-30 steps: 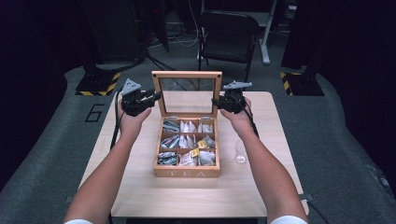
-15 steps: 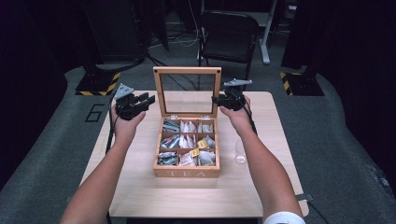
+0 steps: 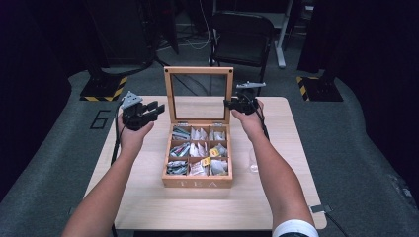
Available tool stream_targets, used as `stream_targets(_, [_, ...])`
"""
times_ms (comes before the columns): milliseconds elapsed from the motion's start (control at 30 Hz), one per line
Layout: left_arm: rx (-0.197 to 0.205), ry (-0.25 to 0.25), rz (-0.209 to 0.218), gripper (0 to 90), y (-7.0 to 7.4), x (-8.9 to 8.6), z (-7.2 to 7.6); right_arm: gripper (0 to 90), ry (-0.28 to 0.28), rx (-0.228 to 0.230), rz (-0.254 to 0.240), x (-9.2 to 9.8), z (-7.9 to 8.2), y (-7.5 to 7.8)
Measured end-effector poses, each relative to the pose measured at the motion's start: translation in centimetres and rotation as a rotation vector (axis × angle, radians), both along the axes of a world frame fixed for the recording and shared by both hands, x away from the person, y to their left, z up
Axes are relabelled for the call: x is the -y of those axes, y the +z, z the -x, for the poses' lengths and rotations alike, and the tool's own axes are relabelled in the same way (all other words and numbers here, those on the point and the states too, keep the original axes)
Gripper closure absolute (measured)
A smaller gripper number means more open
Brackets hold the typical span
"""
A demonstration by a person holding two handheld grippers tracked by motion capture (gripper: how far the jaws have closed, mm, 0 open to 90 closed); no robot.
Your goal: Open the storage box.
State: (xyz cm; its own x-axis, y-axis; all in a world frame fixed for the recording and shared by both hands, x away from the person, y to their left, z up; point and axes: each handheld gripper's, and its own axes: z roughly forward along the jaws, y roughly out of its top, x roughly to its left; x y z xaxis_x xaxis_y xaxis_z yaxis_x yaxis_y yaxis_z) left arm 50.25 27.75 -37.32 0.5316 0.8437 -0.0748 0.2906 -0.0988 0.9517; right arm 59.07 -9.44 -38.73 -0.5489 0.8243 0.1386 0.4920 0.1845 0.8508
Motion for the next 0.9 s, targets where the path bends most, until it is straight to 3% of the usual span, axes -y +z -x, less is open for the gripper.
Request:
stream_targets(233, [0.005,-0.016,-0.006,62.0,0.03,0.39,0.24,65.1,-0.012,-0.025,0.023,-0.27,-0.49,0.2])
stream_targets(900, [-0.011,0.006,0.006,58.9,-0.66,-0.12,0.35,63.1,-0.016,-0.015,0.034,-0.4,-0.55,0.1])
